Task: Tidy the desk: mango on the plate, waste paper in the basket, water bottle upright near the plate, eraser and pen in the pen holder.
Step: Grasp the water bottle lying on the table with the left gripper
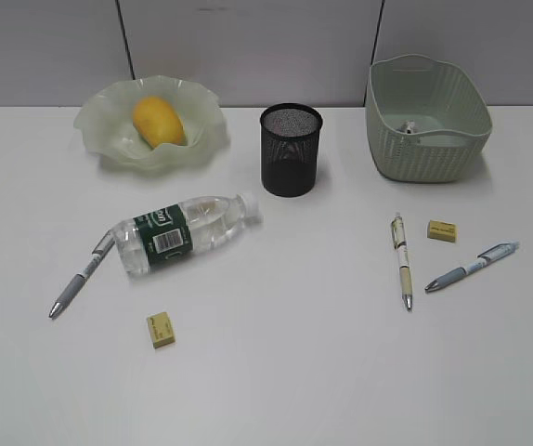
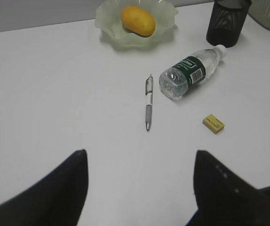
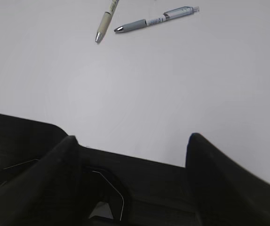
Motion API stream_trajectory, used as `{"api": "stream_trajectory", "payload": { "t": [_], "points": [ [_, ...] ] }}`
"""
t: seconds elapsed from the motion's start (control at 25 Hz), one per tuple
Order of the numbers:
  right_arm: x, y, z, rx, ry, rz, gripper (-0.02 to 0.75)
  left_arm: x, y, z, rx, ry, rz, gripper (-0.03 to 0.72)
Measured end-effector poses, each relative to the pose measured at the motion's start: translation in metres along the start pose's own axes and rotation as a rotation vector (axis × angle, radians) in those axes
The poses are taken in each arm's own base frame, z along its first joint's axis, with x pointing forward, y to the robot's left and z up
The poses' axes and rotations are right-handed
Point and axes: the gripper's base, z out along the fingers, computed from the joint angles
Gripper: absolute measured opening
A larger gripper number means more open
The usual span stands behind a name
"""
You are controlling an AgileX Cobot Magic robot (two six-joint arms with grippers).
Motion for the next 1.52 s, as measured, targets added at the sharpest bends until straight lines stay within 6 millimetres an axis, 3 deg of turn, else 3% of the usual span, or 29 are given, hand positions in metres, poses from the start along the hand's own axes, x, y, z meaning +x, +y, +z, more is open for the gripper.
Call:
{"api": "stream_trajectory", "payload": {
  "t": [0.28, 0.68, 0.8, 1.0, 1.52],
  "points": [
    [0.051, -0.008, -0.017, -0.012, -0.117, 0.008, 0.551, 0.000, 0.000, 0.000, 0.000, 0.000, 0.000, 0.531],
    [0.081, -0.014, -0.042, -0.044, -0.326, 0.080, 0.551, 0.000, 0.000, 0.000, 0.000, 0.000, 0.000, 0.531],
    [0.084, -0.017, -0.043, -0.023, -0.343, 0.083, 0.551, 0.000, 0.000, 0.000, 0.000, 0.000, 0.000, 0.531],
    [0.090, -0.018, -0.021, 0.004, -0.266, 0.075, 0.551, 0.000, 0.000, 0.000, 0.000, 0.000, 0.000, 0.531],
    [0.083, -0.016, -0.011, -0.008, -0.350, 0.066, 0.517, 0.000, 0.000, 0.000, 0.000, 0.000, 0.000, 0.531]
  ]
}}
